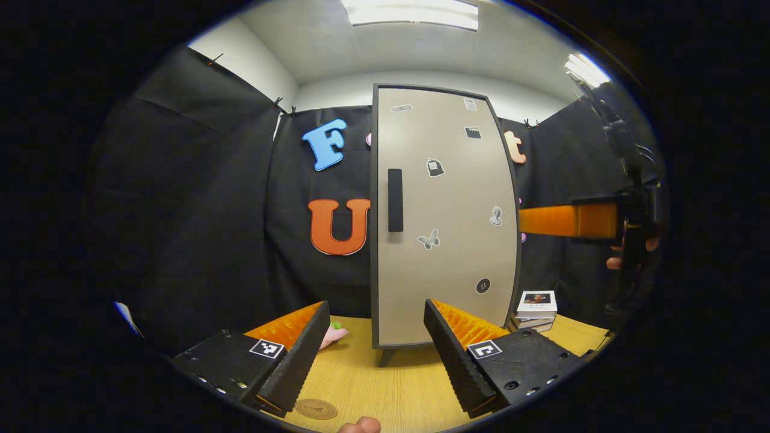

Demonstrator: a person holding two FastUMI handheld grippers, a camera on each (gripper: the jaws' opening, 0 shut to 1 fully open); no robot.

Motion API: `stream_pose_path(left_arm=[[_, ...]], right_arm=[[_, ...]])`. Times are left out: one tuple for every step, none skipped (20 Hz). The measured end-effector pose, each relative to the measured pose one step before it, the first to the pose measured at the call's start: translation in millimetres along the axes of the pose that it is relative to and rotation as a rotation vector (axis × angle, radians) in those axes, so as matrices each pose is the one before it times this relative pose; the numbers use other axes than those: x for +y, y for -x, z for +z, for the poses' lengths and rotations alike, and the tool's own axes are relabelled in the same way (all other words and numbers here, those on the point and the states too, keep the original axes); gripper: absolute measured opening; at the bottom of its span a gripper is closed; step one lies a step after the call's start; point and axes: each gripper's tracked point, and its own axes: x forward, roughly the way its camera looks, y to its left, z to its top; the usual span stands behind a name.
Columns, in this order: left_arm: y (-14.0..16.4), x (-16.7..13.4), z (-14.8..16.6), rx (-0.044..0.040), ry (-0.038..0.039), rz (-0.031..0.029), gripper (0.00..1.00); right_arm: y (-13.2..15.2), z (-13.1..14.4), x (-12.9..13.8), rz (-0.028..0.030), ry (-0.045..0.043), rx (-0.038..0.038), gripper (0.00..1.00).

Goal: Open the cabinet door with the right hand, grasp the bottle in the cabinet with the left hand and place it on the coaster, then close the cabinet door with the right hand.

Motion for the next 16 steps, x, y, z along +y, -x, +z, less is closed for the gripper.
stream_pose_path(left_arm=[[0.35,1.94,-0.37,0.00000,-0.00268,0.00529,0.95],[0.55,0.91,-0.40,0.00138,-0.00022,0.00261,0.95],[1.97,2.08,-0.55,0.00055,-0.00064,0.00421,0.95],[0.55,3.07,-0.07,0.00050,-0.00276,0.00461,0.95],[-0.71,4.46,-1.80,-0.00083,-0.00158,0.00553,0.95],[-0.06,2.62,-1.97,0.00529,-0.00125,0.00501,0.95],[-1.26,2.56,-2.73,0.00385,0.00278,0.00313,0.95],[-0.22,1.60,-1.45,0.00537,0.00415,0.00337,0.95],[1.74,0.92,-1.49,0.00466,0.00480,0.00442,0.95],[2.05,1.42,-0.66,0.00246,0.00517,0.00406,0.95],[1.46,1.83,-1.07,0.00209,0.00457,0.00361,0.95],[0.51,1.59,-1.57,0.00182,0.00211,0.00427,0.95],[0.87,2.04,-0.86,0.00459,0.00109,0.00569,0.95],[0.28,2.85,-1.76,0.00398,0.00116,0.00497,0.95],[0.41,2.91,-1.85,0.00402,0.00211,0.00432,0.95],[0.47,1.68,-0.62,0.00320,0.00411,0.00415,0.95]], right_arm=[[-12.59,10.38,7.40,0.02655,-0.00069,-0.01065,1.00],[-12.41,11.26,6.50,0.02486,0.00472,-0.01622,1.00],[-14.04,10.16,5.76,0.01731,0.01063,-0.01624,0.99],[-13.92,7.22,3.22,0.00413,0.01012,-0.00760,1.00],[-12.79,3.52,3.42,0.00416,0.00883,-0.00312,1.00],[-12.92,2.76,5.93,0.01217,0.01006,-0.00164,1.00],[-14.85,0.77,5.88,0.01102,0.01209,0.00380,1.00],[-13.26,-0.54,3.07,0.00531,0.00870,0.00632,1.00],[-11.30,0.23,3.61,0.00543,0.00095,0.00118,1.00],[-12.83,-0.60,4.51,0.01152,-0.00216,0.00411,0.99],[-12.79,-1.76,3.78,0.00502,-0.00911,0.00902,1.00],[-11.59,-1.42,3.46,0.01252,-0.01093,0.01284,1.00],[-12.44,-2.09,3.51,0.00960,-0.01127,0.01565,1.00],[-10.65,-1.82,1.85,0.00480,-0.00862,0.02159,1.00],[-9.99,-2.96,2.27,0.00676,-0.00547,0.01822,0.99],[-8.50,-1.83,0.49,-0.00620,-0.00045,0.01698,1.00]])
